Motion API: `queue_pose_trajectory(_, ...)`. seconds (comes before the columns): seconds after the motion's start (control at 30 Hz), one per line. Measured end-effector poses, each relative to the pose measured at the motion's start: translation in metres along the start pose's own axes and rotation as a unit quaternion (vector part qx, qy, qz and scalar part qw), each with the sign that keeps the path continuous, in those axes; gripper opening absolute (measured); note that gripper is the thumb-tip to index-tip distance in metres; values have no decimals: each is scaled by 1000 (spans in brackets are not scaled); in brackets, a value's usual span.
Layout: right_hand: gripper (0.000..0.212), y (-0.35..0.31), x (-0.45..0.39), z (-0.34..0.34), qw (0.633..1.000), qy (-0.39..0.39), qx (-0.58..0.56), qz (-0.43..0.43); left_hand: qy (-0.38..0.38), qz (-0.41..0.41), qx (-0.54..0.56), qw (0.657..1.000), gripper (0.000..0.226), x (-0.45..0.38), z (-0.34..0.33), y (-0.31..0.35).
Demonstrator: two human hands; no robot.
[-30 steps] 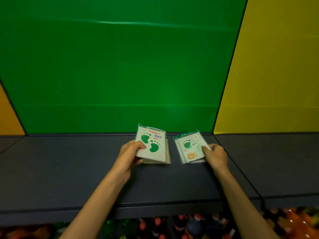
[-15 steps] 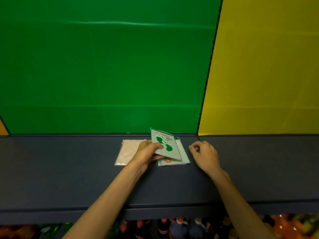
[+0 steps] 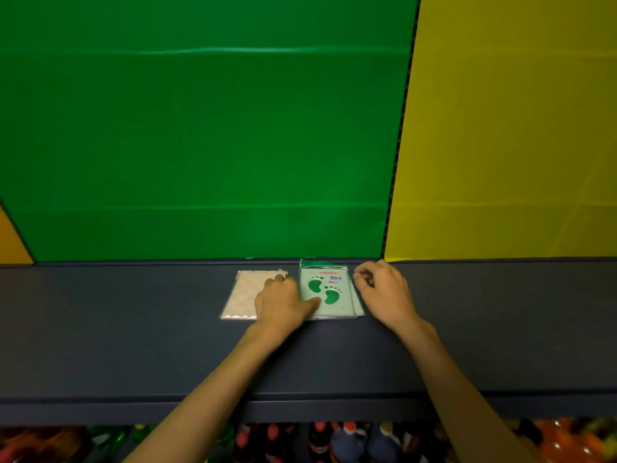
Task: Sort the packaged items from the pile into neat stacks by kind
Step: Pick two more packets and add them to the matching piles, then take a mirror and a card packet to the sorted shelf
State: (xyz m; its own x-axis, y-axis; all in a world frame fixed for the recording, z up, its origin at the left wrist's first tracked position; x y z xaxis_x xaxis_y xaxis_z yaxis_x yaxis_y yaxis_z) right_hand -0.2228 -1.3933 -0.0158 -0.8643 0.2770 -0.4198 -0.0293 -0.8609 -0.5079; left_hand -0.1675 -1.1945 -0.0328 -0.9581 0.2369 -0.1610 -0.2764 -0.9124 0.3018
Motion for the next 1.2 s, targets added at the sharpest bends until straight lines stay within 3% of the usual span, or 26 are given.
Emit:
queue_pose_trajectory(0.17,25,-46,2,-29,998,-26,-7,53,48,-87,-72,992,57,19,39,-27)
queue_pose_trajectory(0.67,34,-324,65,-169,966,-120,-36,226,103,48,-84,990,56,120,162,-312)
queue_pose_trajectory(0.97,33,-511,130,-254,950,-149,-51,271,127,102,-98,982,55,215,234,-503)
queue_pose_trajectory(1.2,33,-616,165,-309,945,-161,-56,281,128,146,-113,974,59,265,277,-628)
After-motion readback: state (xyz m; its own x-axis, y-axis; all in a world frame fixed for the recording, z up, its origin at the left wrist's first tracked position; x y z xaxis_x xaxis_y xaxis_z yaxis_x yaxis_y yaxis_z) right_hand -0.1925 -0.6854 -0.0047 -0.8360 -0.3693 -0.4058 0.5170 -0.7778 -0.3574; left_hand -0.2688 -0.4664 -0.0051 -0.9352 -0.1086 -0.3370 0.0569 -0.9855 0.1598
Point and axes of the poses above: each hand's wrist, its own x-axis away from the middle knuckle, its own z-axis out of the back of the hand, y = z × x, the point moved 6 cm from there along -x, towards the middle knuckle
